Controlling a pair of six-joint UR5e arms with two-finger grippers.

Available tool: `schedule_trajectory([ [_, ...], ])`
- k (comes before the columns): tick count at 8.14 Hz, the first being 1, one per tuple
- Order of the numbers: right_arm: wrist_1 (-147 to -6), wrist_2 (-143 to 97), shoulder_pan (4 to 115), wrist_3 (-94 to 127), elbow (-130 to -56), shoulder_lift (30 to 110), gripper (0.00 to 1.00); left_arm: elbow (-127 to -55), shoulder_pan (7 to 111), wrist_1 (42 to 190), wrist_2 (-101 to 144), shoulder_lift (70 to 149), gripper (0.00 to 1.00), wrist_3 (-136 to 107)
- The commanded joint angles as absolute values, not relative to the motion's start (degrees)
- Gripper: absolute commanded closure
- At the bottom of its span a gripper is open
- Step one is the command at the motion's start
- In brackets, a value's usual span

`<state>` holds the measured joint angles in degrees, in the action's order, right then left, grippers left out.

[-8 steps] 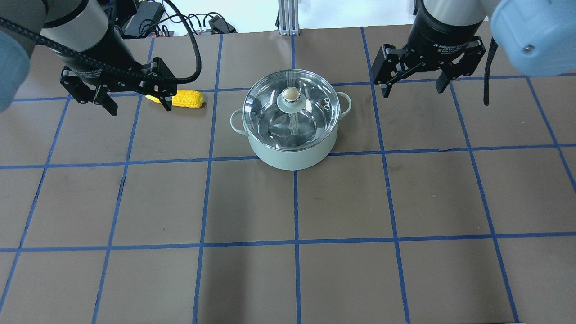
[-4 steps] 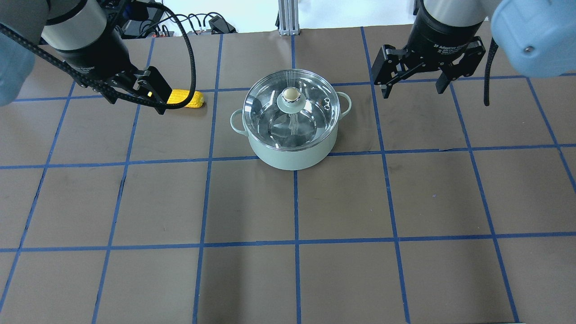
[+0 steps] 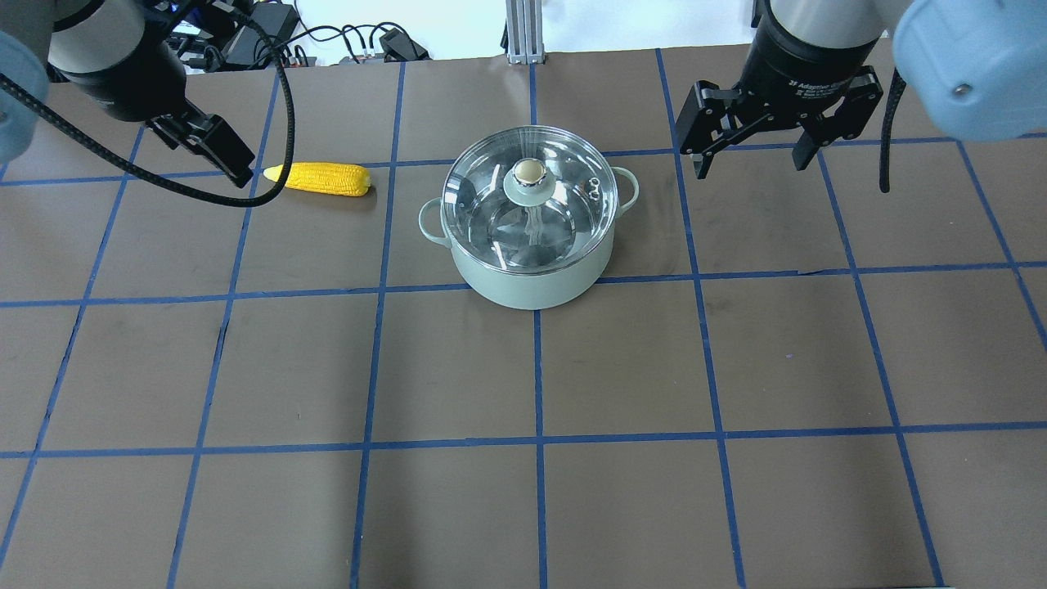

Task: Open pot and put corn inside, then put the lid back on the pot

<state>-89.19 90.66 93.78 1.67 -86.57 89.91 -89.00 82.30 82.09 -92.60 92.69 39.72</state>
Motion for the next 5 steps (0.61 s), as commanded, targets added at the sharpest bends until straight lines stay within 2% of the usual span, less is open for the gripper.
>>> schedule_trajectory([
  [1, -89.30, 90.53, 93.78, 1.67, -86.57, 89.91, 0.00, -89.12, 79.63, 74.99, -92.64, 97.80, 0.00, 53.84],
  [5, -89.21, 90.53, 93.87, 1.67, -86.57, 89.91, 0.00, -89.12, 79.63, 65.49, -91.93, 105.71, 0.00, 68.35],
])
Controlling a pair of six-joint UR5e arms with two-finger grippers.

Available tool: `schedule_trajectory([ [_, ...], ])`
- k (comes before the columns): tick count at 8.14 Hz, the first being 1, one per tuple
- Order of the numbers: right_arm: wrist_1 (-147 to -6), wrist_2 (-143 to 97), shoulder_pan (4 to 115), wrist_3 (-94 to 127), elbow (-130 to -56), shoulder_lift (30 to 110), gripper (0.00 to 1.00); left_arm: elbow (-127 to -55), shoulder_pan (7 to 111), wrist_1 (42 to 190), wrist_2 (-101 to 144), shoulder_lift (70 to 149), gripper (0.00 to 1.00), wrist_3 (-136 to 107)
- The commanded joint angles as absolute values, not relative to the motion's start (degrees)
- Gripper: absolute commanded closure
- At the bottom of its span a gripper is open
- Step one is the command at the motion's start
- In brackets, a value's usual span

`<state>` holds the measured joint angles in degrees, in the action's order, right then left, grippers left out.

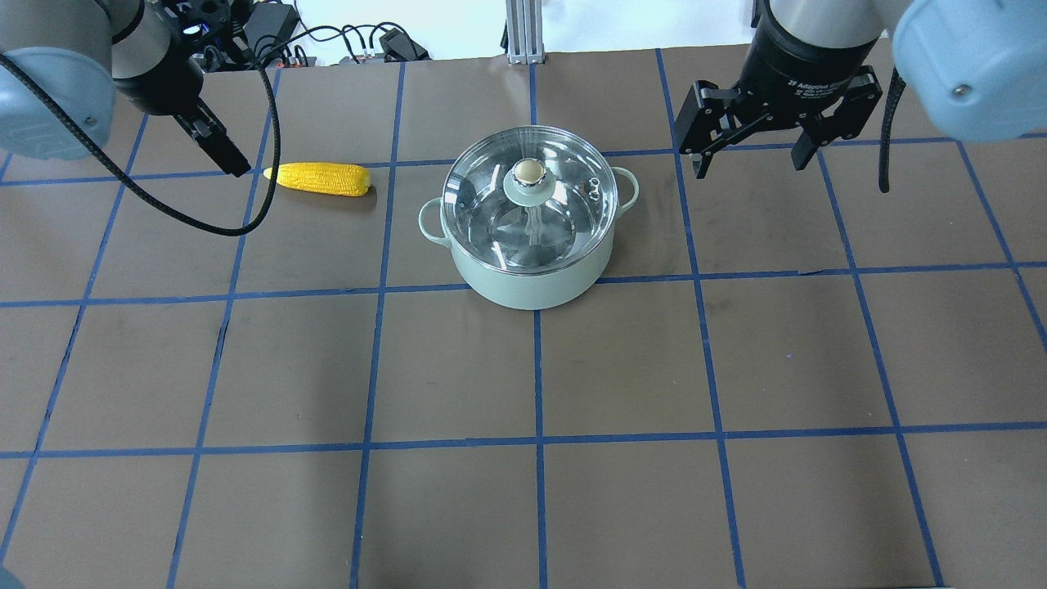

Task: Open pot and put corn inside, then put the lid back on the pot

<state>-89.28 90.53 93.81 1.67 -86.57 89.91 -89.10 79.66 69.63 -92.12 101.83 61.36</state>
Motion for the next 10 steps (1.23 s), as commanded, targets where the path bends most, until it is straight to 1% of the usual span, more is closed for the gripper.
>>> schedule_trajectory([
  [1, -89.21, 90.53, 93.87, 1.67, -86.57, 89.91, 0.00, -89.12, 79.63, 65.04, -91.93, 107.30, 0.00, 70.29],
  [5, -89.30, 90.53, 93.87, 1.67, -86.57, 89.91, 0.00, -89.03, 79.54, 54.86, -85.45, 114.50, 0.00, 80.66],
  [8, -89.30, 90.53, 93.87, 1.67, -86.66, 89.91, 0.00, -88.95, 79.37, 49.86, -85.34, 118.46, 0.00, 85.41],
  [10, -89.21, 90.35, 93.96, 1.67, -86.66, 89.91, 0.00, -88.95, 77.70, 48.69, -80.98, 121.10, 0.00, 87.61],
])
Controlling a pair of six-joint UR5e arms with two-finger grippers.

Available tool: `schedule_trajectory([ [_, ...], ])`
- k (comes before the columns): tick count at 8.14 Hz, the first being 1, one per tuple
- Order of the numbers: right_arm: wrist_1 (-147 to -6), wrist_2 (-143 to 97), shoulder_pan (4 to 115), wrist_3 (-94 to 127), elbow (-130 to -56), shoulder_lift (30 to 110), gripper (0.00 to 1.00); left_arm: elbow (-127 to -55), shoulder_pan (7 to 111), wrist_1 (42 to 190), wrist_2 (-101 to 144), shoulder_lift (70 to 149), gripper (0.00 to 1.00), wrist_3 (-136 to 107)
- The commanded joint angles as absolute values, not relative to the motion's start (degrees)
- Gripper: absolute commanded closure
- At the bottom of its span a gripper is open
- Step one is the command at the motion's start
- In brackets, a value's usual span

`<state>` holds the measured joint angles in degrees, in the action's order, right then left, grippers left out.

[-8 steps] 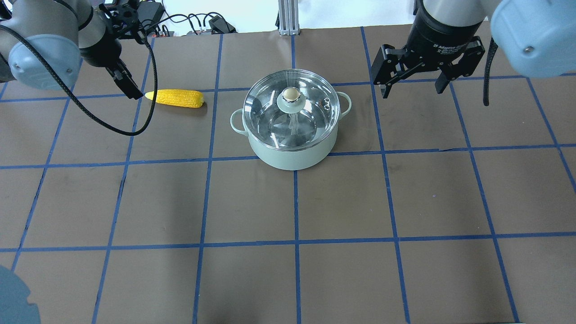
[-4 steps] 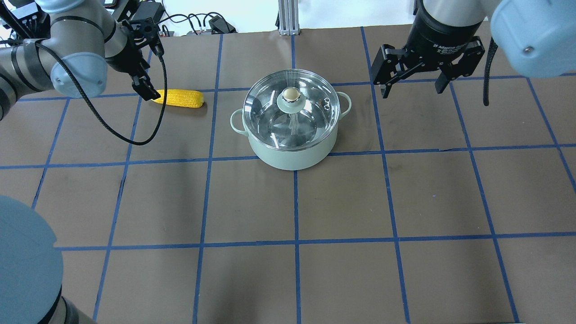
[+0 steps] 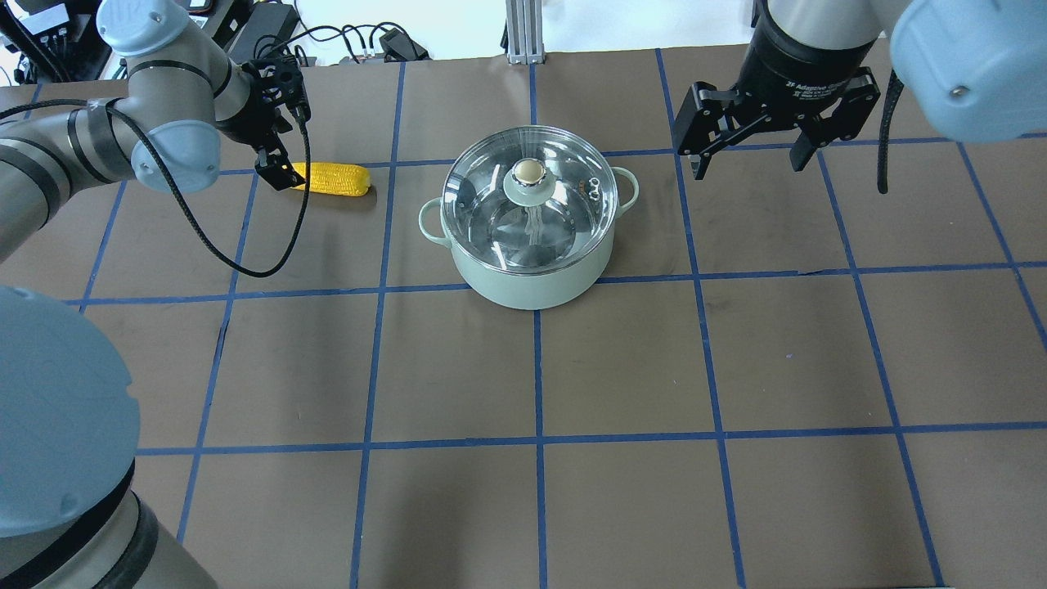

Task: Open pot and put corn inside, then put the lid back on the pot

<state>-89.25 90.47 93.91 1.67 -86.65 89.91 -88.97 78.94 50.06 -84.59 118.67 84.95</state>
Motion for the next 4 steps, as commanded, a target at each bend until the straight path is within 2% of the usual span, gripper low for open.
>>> schedule_trajectory([
  [1, -89.30, 90.53, 93.96, 1.76, -86.66, 89.91, 0.00, -88.95, 76.83, 48.69, -80.86, 122.33, 0.00, 88.24],
  [4, -95.51, 90.53, 94.92, 3.86, -83.43, 85.46, 0.00, -89.03, 76.55, 48.52, -80.77, 124.71, 0.00, 88.33],
])
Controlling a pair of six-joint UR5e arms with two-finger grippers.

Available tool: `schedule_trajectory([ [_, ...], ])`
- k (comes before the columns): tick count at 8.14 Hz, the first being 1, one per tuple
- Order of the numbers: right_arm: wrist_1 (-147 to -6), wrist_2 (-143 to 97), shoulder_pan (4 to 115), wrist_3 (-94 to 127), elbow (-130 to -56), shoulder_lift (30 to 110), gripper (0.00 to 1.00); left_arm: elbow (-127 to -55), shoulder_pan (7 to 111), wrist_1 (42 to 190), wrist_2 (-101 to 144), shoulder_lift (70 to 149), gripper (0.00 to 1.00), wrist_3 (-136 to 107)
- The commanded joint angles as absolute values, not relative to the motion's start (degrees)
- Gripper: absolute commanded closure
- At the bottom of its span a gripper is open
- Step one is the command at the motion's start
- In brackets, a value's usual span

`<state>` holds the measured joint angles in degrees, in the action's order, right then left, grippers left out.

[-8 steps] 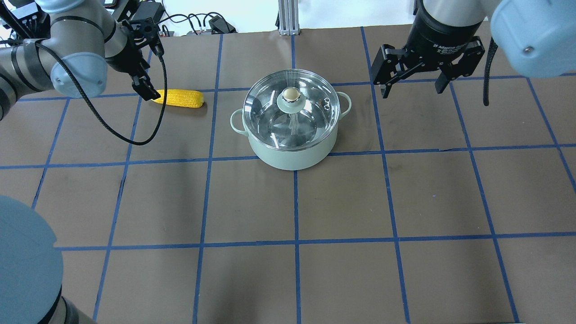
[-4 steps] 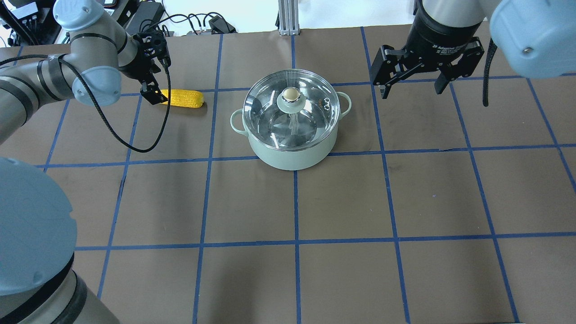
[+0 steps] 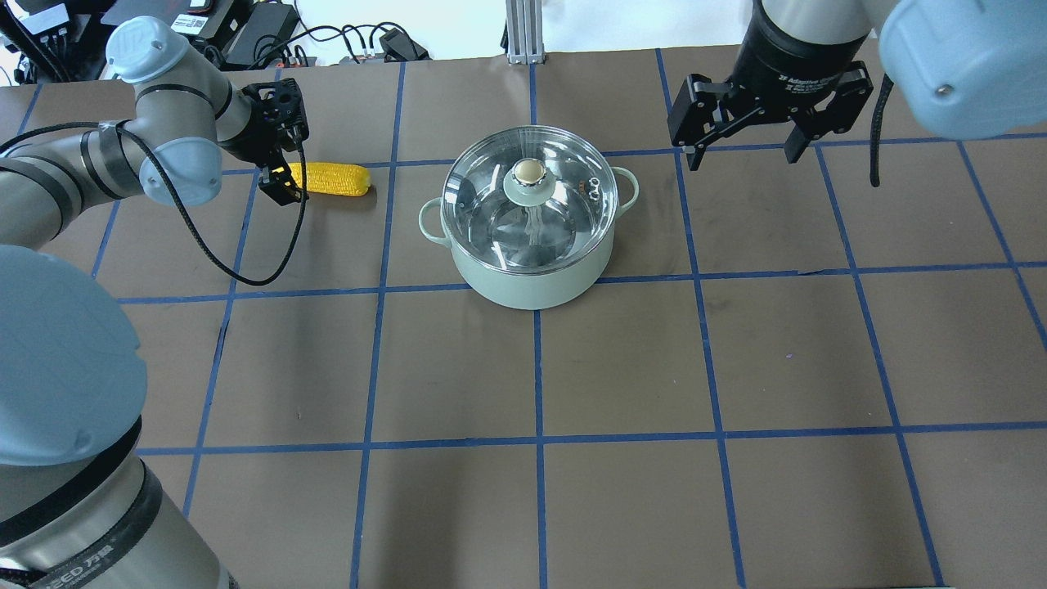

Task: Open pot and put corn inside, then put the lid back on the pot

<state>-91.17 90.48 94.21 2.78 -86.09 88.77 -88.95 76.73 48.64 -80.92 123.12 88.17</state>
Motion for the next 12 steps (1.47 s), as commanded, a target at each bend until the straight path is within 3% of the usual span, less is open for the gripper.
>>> schedule_trajectory([
  [1, -96.41, 90.53, 96.40, 4.13, -80.54, 82.56, 0.00, -89.03, 76.55, 48.52, -80.77, 125.06, 0.00, 88.33],
  [7, -115.72, 90.62, 111.25, 30.56, -76.38, 63.39, 0.00, -88.16, 76.55, 48.52, -80.24, 126.04, 0.00, 89.91],
  [12, -115.75, 91.49, 111.27, 26.20, -77.43, 61.61, 0.00, -87.98, 76.55, 46.86, -80.51, 125.85, 0.00, 94.02],
])
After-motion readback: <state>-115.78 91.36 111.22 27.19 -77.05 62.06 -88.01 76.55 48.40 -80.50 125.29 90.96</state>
